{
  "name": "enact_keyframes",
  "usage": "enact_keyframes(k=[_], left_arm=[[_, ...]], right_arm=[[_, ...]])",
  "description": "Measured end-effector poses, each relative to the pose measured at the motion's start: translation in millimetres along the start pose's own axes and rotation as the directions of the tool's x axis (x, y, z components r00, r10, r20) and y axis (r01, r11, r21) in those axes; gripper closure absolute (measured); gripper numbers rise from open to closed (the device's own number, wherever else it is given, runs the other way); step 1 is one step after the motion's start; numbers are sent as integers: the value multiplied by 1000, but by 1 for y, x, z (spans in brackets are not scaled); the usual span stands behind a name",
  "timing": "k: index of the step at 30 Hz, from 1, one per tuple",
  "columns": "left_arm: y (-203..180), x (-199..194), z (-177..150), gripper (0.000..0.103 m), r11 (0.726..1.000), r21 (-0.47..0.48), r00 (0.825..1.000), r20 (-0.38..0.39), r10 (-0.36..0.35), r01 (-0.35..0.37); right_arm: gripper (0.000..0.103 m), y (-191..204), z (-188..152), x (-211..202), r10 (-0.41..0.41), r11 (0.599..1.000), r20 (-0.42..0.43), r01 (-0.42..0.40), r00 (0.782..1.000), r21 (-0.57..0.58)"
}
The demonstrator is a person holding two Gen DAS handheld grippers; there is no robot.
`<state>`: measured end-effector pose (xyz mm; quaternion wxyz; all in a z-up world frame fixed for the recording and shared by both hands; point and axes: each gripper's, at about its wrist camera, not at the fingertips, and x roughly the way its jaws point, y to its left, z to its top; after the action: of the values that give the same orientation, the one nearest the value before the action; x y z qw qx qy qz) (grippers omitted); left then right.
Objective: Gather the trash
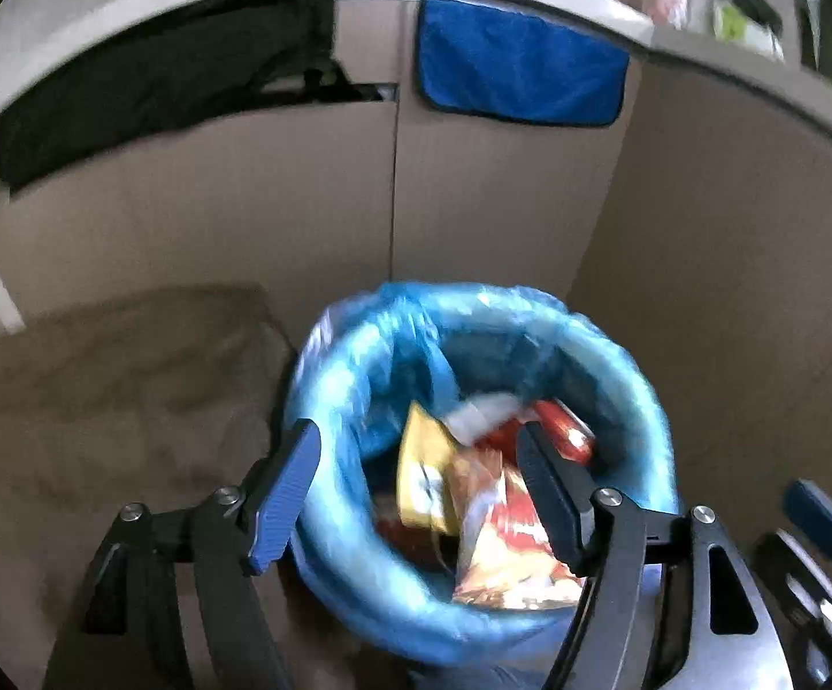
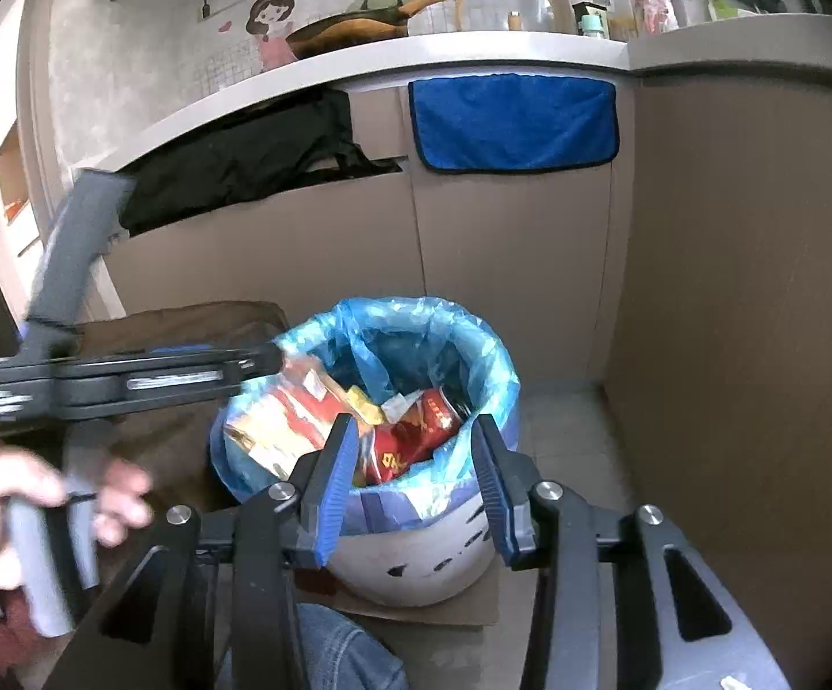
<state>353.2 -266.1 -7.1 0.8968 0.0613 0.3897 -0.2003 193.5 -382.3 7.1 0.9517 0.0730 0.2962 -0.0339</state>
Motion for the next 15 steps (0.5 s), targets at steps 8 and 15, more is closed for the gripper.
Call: enact_keyframes(k=[8, 15], left_arm=[[11, -17, -11, 32, 1000, -20, 999, 38, -10, 11], [25, -129, -95, 32, 998, -46, 979, 195, 50, -42]], right_arm=[[65, -4, -2, -10, -46, 998, 25, 46, 999, -35], [64, 12, -20, -40, 11, 999, 57, -9, 998, -31]])
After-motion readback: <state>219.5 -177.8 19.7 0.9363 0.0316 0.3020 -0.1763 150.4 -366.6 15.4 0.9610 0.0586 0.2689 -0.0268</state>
